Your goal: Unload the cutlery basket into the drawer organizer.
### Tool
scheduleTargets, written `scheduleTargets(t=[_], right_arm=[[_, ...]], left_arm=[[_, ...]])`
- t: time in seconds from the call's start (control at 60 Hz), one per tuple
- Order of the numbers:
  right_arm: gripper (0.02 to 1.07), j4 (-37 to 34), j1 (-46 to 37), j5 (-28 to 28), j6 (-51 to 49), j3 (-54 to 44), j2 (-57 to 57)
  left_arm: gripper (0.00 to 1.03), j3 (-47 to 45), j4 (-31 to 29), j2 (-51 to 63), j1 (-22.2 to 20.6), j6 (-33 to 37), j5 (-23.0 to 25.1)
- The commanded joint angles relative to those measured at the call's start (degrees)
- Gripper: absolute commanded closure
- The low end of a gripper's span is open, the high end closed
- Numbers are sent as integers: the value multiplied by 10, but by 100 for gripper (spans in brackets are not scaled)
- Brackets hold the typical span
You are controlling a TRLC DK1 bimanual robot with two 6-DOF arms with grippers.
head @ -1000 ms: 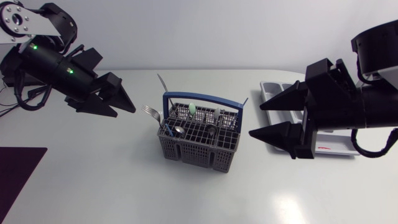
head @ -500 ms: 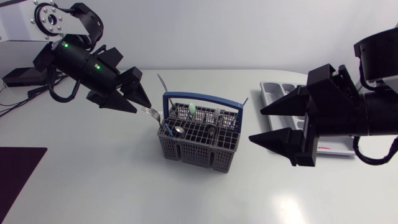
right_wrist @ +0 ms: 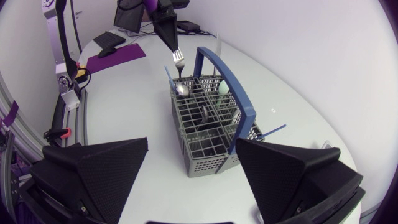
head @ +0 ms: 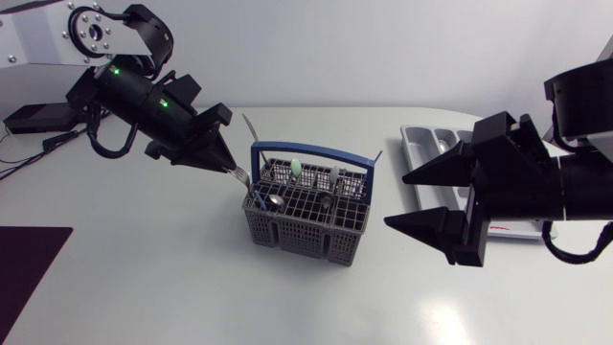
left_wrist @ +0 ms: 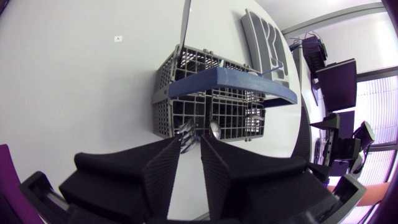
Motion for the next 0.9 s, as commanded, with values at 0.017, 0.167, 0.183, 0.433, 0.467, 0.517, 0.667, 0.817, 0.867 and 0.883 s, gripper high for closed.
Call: scheduleTargets(t=[0.017, 0.167, 0.183, 0.433, 0.467, 0.517, 0.667, 0.817, 0.867, 0.883], right_arm=[[6, 6, -3, 2, 6, -18, -10], [6, 7, -4, 3, 6, -27, -17], [6, 7, -4, 3, 6, -28, -17], [6, 13, -7, 3, 4, -40, -24], [6, 13, -7, 3, 4, -40, -24], [6, 13, -7, 3, 2, -41, -24], [6, 16, -7, 3, 1, -39, -20], [6, 20, -7, 3, 3, -38, -16], [6, 20, -4, 3, 4, -38, -16], [6, 20, -4, 3, 4, -37, -16]], left_arm=[[84, 13, 0, 17, -3, -19, 0], [93, 18, 0, 31, -2, -24, -1], [95, 18, 1, 32, -3, -23, -2], [100, 34, -3, 41, -8, -17, -3], [100, 38, -7, 38, -8, -16, -3], [100, 43, -15, 32, -8, -12, -3], [100, 52, -34, 12, -8, -1, -3], [100, 40, -42, -8, -7, 16, -2], [100, 37, -44, -12, -7, 18, -1], [100, 36, -44, -14, -6, 18, -1]])
